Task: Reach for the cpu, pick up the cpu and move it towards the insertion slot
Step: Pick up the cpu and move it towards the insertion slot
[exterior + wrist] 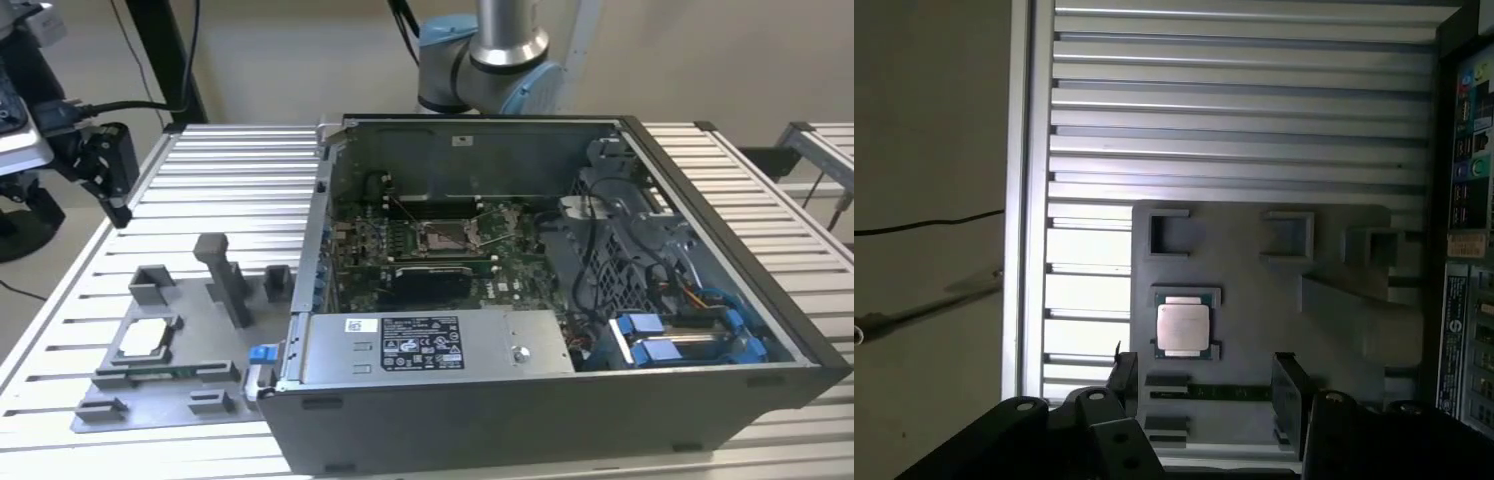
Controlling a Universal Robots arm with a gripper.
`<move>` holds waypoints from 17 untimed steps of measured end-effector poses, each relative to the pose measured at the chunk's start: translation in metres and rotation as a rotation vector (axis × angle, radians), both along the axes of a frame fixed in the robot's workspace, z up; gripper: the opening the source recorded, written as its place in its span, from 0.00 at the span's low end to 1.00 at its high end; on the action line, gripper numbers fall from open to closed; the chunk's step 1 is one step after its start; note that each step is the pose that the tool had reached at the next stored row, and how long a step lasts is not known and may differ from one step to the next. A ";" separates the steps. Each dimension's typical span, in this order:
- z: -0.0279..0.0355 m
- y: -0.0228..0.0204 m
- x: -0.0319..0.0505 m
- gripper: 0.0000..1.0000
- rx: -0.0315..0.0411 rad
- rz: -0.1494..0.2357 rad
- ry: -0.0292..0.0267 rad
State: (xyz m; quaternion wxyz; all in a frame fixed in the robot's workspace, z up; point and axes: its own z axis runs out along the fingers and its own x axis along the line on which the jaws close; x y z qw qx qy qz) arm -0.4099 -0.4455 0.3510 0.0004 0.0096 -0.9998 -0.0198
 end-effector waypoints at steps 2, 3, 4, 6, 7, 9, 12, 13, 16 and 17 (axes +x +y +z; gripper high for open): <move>-0.0017 0.0000 0.0000 1.00 0.0000 0.000 -0.0001; -0.0025 0.0000 0.0000 1.00 0.0001 0.000 -0.0001; -0.0034 0.0000 0.0000 1.00 0.0000 0.000 0.0000; -0.0055 0.0000 0.0000 1.00 0.0000 0.000 0.0000; -0.0067 0.0000 0.0000 1.00 0.0000 0.000 0.0000; -0.0094 0.0000 0.0000 1.00 0.0000 0.000 0.0000; -0.0134 0.0000 0.0000 1.00 0.0000 0.000 0.0000; -0.0147 0.0000 0.0000 1.00 0.0001 0.000 -0.0001; -0.0179 0.0000 0.0000 1.00 0.0000 0.000 0.0000; -0.0188 0.0000 0.0000 1.00 0.0000 0.000 -0.0001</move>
